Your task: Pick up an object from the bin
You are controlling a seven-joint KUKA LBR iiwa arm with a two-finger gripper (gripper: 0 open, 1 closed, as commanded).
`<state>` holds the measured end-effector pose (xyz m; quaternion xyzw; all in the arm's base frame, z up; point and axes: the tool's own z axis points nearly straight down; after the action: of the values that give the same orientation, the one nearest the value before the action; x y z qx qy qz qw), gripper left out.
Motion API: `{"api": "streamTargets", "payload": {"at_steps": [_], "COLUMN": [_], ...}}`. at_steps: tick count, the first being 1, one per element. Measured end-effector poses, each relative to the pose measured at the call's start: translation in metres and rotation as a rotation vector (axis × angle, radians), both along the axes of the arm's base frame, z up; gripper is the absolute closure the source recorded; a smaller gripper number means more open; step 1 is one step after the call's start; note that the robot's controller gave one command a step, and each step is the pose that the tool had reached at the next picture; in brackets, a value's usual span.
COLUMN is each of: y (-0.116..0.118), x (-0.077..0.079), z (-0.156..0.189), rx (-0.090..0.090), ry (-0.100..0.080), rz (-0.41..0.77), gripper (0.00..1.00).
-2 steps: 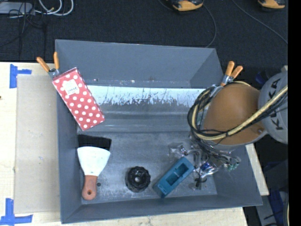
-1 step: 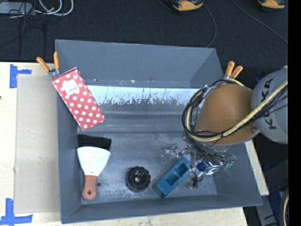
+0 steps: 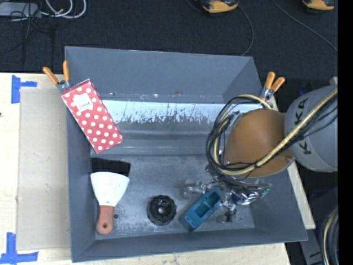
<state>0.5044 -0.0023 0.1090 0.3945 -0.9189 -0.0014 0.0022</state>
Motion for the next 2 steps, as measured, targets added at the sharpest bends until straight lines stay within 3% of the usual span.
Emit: {"api": "streamTargets", "payload": {"at_steps": [1,2], "y": [-0.0033,-0.0033], "x": [0.0105,0.0105], "z": [-0.0399,-0.0399], "rx": [0.004,0.004], "ry": [-0.001,-0.001], "rz": [0.159,0.159], "gripper": [1.00,1.00]}}
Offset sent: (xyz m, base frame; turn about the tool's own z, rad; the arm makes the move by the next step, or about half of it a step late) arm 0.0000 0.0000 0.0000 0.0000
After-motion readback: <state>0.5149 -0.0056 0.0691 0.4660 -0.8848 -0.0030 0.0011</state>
